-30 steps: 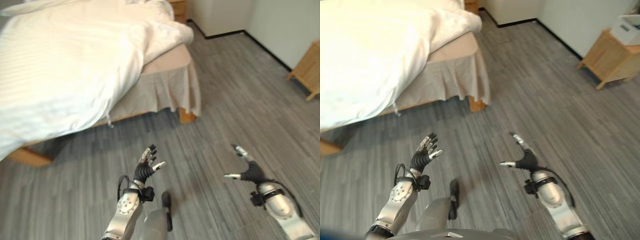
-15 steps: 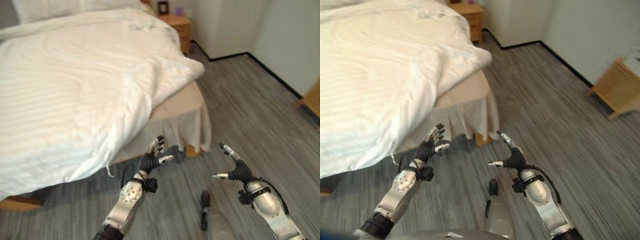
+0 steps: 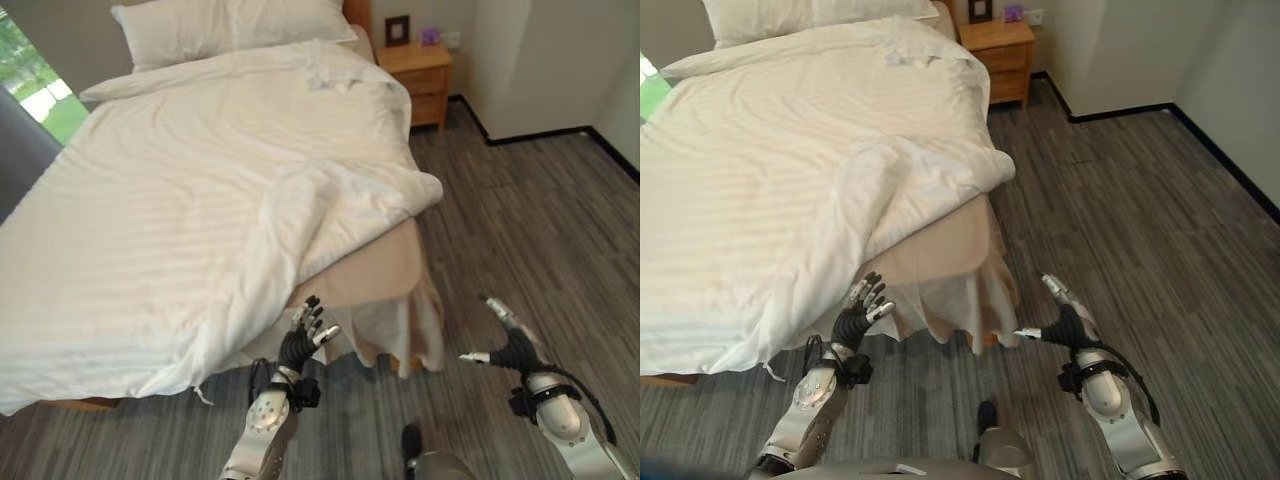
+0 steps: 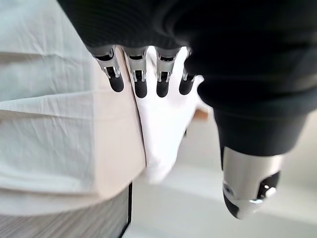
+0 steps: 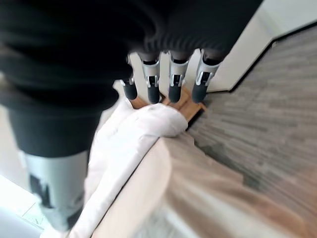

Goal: Making the bed.

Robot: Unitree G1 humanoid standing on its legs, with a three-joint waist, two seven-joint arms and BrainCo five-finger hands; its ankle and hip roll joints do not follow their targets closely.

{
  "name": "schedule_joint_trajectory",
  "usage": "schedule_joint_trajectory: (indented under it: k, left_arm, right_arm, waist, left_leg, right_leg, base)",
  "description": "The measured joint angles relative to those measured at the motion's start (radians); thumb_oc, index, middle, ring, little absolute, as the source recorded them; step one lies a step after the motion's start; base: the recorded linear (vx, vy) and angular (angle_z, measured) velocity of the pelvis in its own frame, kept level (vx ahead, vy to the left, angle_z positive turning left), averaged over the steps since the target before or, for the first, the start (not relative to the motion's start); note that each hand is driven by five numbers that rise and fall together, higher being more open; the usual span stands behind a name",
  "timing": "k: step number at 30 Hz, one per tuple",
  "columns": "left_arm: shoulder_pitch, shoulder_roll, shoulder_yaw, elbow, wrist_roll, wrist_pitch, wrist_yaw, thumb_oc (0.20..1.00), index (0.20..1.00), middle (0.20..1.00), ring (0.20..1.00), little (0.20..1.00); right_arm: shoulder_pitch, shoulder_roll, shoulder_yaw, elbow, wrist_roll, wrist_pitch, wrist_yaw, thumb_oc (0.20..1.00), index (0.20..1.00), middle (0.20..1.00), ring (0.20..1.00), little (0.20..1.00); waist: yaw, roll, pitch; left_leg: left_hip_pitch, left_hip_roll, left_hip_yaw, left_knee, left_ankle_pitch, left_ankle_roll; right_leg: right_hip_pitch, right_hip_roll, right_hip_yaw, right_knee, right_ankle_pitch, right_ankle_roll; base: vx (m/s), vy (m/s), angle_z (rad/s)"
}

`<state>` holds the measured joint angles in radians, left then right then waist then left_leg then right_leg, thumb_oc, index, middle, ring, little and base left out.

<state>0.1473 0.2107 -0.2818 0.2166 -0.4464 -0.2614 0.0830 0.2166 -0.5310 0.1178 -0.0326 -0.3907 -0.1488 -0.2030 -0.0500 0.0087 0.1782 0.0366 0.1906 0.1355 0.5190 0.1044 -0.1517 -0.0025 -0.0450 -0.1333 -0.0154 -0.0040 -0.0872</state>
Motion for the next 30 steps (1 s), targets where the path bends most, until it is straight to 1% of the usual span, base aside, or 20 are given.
schedule_joint_trajectory:
  k: [1,2,3,5,6,7,9,10,12,13,15,16,18,19,20,21,23,24,26,30]
  left_arm:
    - [0.019,-0.001,0.009,-0.01,-0.015,0.0,0.001,1.0,1.0,1.0,1.0,1.0]
    - [0.023,-0.011,0.021,-0.01,-0.016,-0.001,0.0,1.0,1.0,1.0,1.0,1.0]
    - [0.028,-0.018,0.022,-0.015,-0.02,-0.002,0.001,1.0,1.0,1.0,1.0,1.0]
    - [0.05,-0.002,0.023,-0.015,-0.021,-0.001,0.002,1.0,1.0,1.0,1.0,1.0]
    - [0.05,0.01,0.023,-0.016,-0.023,0.0,0.004,1.0,1.0,1.0,1.0,1.0]
    - [0.051,0.026,0.024,-0.017,-0.023,0.001,0.005,1.0,1.0,1.0,1.0,1.0]
    - [0.055,0.049,0.024,-0.018,-0.025,0.004,0.006,1.0,1.0,1.0,1.0,1.0]
    - [0.053,0.041,0.023,-0.019,-0.034,0.012,0.004,1.0,1.0,1.0,1.0,1.0]
    - [0.056,0.023,0.019,-0.018,-0.044,0.023,-0.001,1.0,1.0,1.0,1.0,1.0]
    - [0.048,0.034,0.013,-0.013,-0.044,0.03,-0.008,1.0,1.0,1.0,1.0,1.0]
    - [0.048,0.061,0.014,-0.029,-0.044,0.032,-0.013,1.0,1.0,1.0,1.0,1.0]
    - [0.054,0.075,0.027,-0.027,-0.043,0.041,-0.014,1.0,1.0,1.0,1.0,1.0]
    - [0.055,0.077,0.044,-0.028,-0.043,0.054,-0.014,1.0,1.0,1.0,1.0,1.0]
    - [0.05,0.08,0.051,-0.028,-0.043,0.056,-0.014,1.0,1.0,1.0,1.0,1.0]
    - [0.052,0.079,0.054,-0.03,-0.043,0.055,-0.014,1.0,1.0,1.0,1.0,1.0]
    - [0.054,0.08,0.055,-0.037,-0.043,0.056,-0.016,1.0,1.0,1.0,1.0,1.0]
    - [0.048,0.088,0.056,-0.044,-0.043,0.055,-0.023,1.0,1.0,1.0,1.0,1.0]
    - [0.049,0.088,0.056,-0.047,-0.043,0.056,-0.028,1.0,1.0,1.0,1.0,1.0]
    - [0.107,0.068,0.084,-0.047,-0.043,0.064,-0.046,1.0,1.0,1.0,1.0,1.0]
    - [0.194,0.044,0.143,-0.017,-0.053,0.067,-0.053,1.0,1.0,1.0,1.0,1.0]
  right_arm:
    - [-0.003,-0.001,-0.002,-0.012,-0.008,0.002,-0.013,1.0,1.0,1.0,1.0,1.0]
    - [0.0,0.005,-0.028,-0.014,-0.034,0.011,-0.033,1.0,1.0,1.0,1.0,1.0]
    - [-0.006,0.014,-0.075,-0.014,-0.044,0.025,-0.049,1.0,1.0,1.0,1.0,1.0]
    - [-0.035,0.027,-0.125,-0.007,-0.044,0.053,-0.094,1.0,1.0,1.0,1.0,1.0]
    - [-0.039,0.028,-0.144,-0.007,-0.044,0.062,-0.12,1.0,1.0,1.0,1.0,1.0]
    - [-0.048,0.026,-0.156,-0.01,-0.047,0.068,-0.135,1.0,1.0,1.0,1.0,1.0]
    - [-0.05,0.033,-0.21,-0.022,-0.071,0.082,-0.166,1.0,1.0,1.0,1.0,1.0]
    - [-0.053,0.029,-0.243,-0.025,-0.082,0.091,-0.188,1.0,1.0,1.0,1.0,1.0]
    - [-0.047,0.017,-0.277,-0.032,-0.084,0.104,-0.203,1.0,1.0,1.0,1.0,1.0]
    - [-0.05,0.03,-0.285,-0.041,-0.088,0.115,-0.21,1.0,1.0,1.0,1.0,1.0]
    - [-0.033,0.028,-0.278,-0.096,-0.116,0.115,-0.211,1.0,1.0,1.0,1.0,1.0]
    - [-0.034,0.029,-0.278,-0.126,-0.146,0.119,-0.231,1.0,1.0,1.0,1.0,1.0]
    - [-0.053,0.025,-0.282,-0.139,-0.163,0.127,-0.248,1.0,1.0,1.0,1.0,1.0]
    - [-0.068,0.023,-0.288,-0.14,-0.167,0.128,-0.269,1.0,1.0,1.0,1.0,1.0]
    - [-0.082,0.019,-0.289,-0.139,-0.169,0.128,-0.272,1.0,1.0,1.0,1.0,1.0]
    - [-0.096,0.016,-0.295,-0.139,-0.169,0.127,-0.276,1.0,1.0,1.0,1.0,1.0]
    - [-0.118,-0.018,-0.308,-0.103,-0.17,0.135,-0.299,1.0,1.0,1.0,1.0,1.0]
    - [-0.13,-0.041,-0.306,-0.091,-0.168,0.144,-0.295,1.0,1.0,1.0,1.0,1.0]
    - [-0.198,-0.07,-0.294,-0.081,-0.169,0.152,-0.282,1.0,1.0,1.0,1.0,1.0]
    - [-0.354,-0.167,-0.257,0.006,-0.171,0.144,-0.272,1.0,1.0,1.0,1.0,1.0]
  waist:
    - [0.012,-0.007,0.005]
    - [0.018,-0.028,0.015]
    - [0.032,-0.04,0.023]
    - [0.02,-0.028,0.021]
    - [0.024,-0.025,0.02]
    - [0.027,-0.026,0.016]
    - [0.02,-0.034,-0.019]
    - [0.018,-0.03,-0.019]
    - [-0.003,0.017,-0.037]
    - [-0.019,0.027,-0.037]
    - [-0.026,-0.017,-0.014]
    - [-0.042,-0.038,-0.01]
    - [-0.045,-0.036,-0.007]
    - [-0.055,-0.039,-0.008]
    - [-0.045,-0.037,-0.008]
    - [-0.035,-0.021,-0.007]
    - [-0.028,-0.027,-0.011]
    - [-0.017,-0.036,-0.014]
    - [0.016,-0.018,-0.015]
    - [0.047,-0.039,-0.049]
  left_leg:
    - [-0.041,-0.009,0.059,-0.004,-0.014,0.002]
    - [-0.073,-0.054,0.108,-0.063,-0.073,0.01]
    - [-0.107,-0.107,0.183,-0.174,-0.105,0.038]
    - [-0.156,-0.132,0.354,-0.327,-0.082,0.078]
    - [-0.161,-0.128,0.436,-0.392,-0.057,0.114]
    - [-0.155,-0.12,0.461,-0.418,-0.044,0.134]
    - [-0.128,-0.137,0.449,-0.432,-0.037,0.145]
    - [-0.071,-0.17,0.384,-0.511,-0.024,0.165]
    - [0.011,-0.166,0.358,-0.612,-0.046,0.207]
    - [0.043,-0.149,0.336,-0.618,-0.064,0.225]
    - [0.085,-0.168,0.284,-0.615,-0.085,0.245]
    - [0.097,-0.183,0.243,-0.614,-0.1,0.246]
    - [0.098,-0.182,0.189,-0.614,-0.106,0.247]
    - [0.103,-0.181,0.152,-0.613,-0.105,0.246]
    - [0.104,-0.179,0.151,-0.613,-0.105,0.246]
    - [0.094,-0.175,0.089,-0.612,-0.113,0.235]
    - [0.059,-0.196,-0.002,-0.591,-0.11,0.222]
    - [0.059,-0.213,-0.011,-0.594,-0.107,0.217]
    - [0.09,-0.2,0.001,-0.61,-0.09,0.195]
    - [0.094,-0.178,0.017,-0.609,-0.095,0.178]
  right_leg:
    - [0.027,-0.006,-0.017,-0.02,-0.002,-0.002]
    - [0.048,-0.028,-0.023,-0.046,0.001,0.002]
    - [0.069,-0.045,-0.043,-0.072,0.005,0.017]
    - [0.095,-0.018,-0.093,-0.089,-0.012,0.039]
    - [0.118,0.007,-0.115,-0.089,-0.032,0.04]
    - [0.138,0.027,-0.142,-0.089,-0.046,0.042]
    - [0.165,0.042,-0.166,-0.081,-0.078,0.069]
    - [0.172,0.044,-0.176,-0.032,-0.086,0.081]
    - [0.139,0.061,-0.202,0.123,-0.14,0.163]
    - [0.059,0.03,-0.207,0.358,-0.187,0.228]
    - [-0.124,-0.084,-0.195,0.799,-0.161,0.296]
    - [-0.211,-0.122,-0.121,0.87,-0.158,0.301]
    - [-0.269,-0.118,-0.033,0.803,-0.161,0.294]
    - [-0.262,-0.123,0.008,0.661,-0.155,0.297]
    - [-0.223,-0.117,0.007,0.594,-0.123,0.293]
    - [-0.19,-0.094,0.048,0.525,-0.137,0.266]
    - [-0.014,-0.073,0.089,0.204,-0.108,0.227]
    - [0.072,-0.081,0.101,0.061,-0.093,0.228]
    - [0.124,-0.068,0.075,0.003,-0.061,0.216]
    - [0.169,-0.047,0.046,-0.052,-0.06,0.213]
  base:
    - [0.17,-0.196,0.3]
    - [0.15,-0.062,0.33]
    - [0.16,-0.025,0.39]
    - [0.17,0.041,0.51]
    - [0.23,0.096,0.45]
    - [0.21,0.073,0.33]
    - [0.15,0.076,0.3]
    - [0.09,0.112,0.31]
    - [0.11,0.092,0.42]
    - [0.1,0.042,0.46]
    - [0.1,0.0,0.62]
    - [0.1,-0.032,0.86]
    - [0.11,-0.12,0.98]
    - [0.11,-0.16,1.03]
    - [0.15,-0.183,0.98]
    - [0.06,-0.078,0.96]
    - [0.09,-0.093,1.21]
    - [0.13,-0.135,0.71]
    - [0.11,-0.154,0.13]
    - [0.04,-0.099,0.15]
